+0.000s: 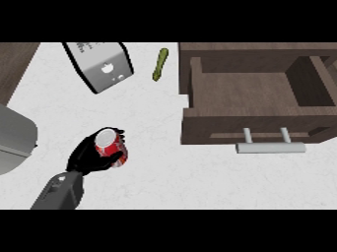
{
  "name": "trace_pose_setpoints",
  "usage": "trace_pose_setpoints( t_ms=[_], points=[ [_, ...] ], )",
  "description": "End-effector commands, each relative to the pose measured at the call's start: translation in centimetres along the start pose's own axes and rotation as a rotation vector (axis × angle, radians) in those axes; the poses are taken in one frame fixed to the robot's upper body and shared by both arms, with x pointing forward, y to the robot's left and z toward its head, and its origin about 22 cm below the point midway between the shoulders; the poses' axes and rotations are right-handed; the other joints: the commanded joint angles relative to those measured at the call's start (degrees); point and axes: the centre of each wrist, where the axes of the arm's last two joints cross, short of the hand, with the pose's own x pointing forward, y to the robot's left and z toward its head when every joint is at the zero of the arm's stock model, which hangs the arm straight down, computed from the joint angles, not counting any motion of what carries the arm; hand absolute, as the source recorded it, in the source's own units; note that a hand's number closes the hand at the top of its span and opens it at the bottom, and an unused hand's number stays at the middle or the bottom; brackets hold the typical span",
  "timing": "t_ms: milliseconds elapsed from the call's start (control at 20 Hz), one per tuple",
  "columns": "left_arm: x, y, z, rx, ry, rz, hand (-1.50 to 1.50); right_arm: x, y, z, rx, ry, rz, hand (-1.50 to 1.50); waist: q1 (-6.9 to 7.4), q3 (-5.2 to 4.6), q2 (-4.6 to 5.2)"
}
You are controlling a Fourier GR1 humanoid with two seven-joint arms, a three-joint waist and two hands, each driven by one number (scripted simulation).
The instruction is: Pick up the can, place it into the drawer and close the drawer
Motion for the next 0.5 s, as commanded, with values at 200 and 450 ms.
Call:
trace_pose_setpoints(
  t_ms=[200, 450],
  points=[
    [0.8, -3.6, -2.5, -0.137, -0.058, 0.035, 1.5, 2.0, -0.6, 0.6, 0.008, -0.005, 0.006, -1.5, 0.19, 0.0, -0.16],
    [2.5, -1.9, -1.6, 0.057, -0.147, 0.091, 1.5, 1.1, 0.7, 1.0, -0.024, -0.004, -0.004, -1.5, 0.79, 0.05, -0.34]
  ],
)
